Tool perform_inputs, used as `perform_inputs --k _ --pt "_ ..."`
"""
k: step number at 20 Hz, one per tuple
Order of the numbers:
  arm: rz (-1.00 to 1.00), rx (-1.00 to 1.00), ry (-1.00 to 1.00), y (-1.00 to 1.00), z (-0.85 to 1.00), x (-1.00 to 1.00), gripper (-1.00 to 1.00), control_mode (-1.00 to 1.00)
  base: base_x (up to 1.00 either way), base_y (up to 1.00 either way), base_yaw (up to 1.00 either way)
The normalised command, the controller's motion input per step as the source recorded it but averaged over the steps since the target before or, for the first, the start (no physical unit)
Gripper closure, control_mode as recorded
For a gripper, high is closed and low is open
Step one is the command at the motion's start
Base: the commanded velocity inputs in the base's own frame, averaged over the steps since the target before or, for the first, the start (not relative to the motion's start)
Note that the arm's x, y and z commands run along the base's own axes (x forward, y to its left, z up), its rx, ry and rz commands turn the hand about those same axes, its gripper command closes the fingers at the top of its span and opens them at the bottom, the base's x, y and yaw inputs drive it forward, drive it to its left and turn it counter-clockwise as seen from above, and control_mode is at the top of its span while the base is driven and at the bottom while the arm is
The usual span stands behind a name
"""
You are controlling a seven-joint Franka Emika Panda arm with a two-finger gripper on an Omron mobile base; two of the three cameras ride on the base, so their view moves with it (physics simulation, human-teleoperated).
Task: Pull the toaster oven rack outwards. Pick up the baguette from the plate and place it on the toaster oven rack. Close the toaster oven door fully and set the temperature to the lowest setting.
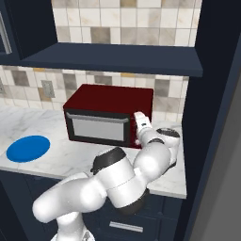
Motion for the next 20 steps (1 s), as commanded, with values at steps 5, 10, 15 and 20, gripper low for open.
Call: perform_inputs --k 5,10,15,20 --pt "0.1 -0.83 0.17 0.0 -0.63 0.18 1.0 -1.0 0.0 0.0 0.0" --pt "0.11 -0.82 0.1 0.0 -0.58 0.19 1.0 -1.0 0.0 0.0 0.0" --pt "0.12 -0.78 0.05 0.0 -0.48 0.07 1.0 -1.0 0.0 0.0 0.0" --pt "0.19 -0.7 0.13 0.0 -0.52 0.0 1.0 -1.0 0.0 0.0 0.0"
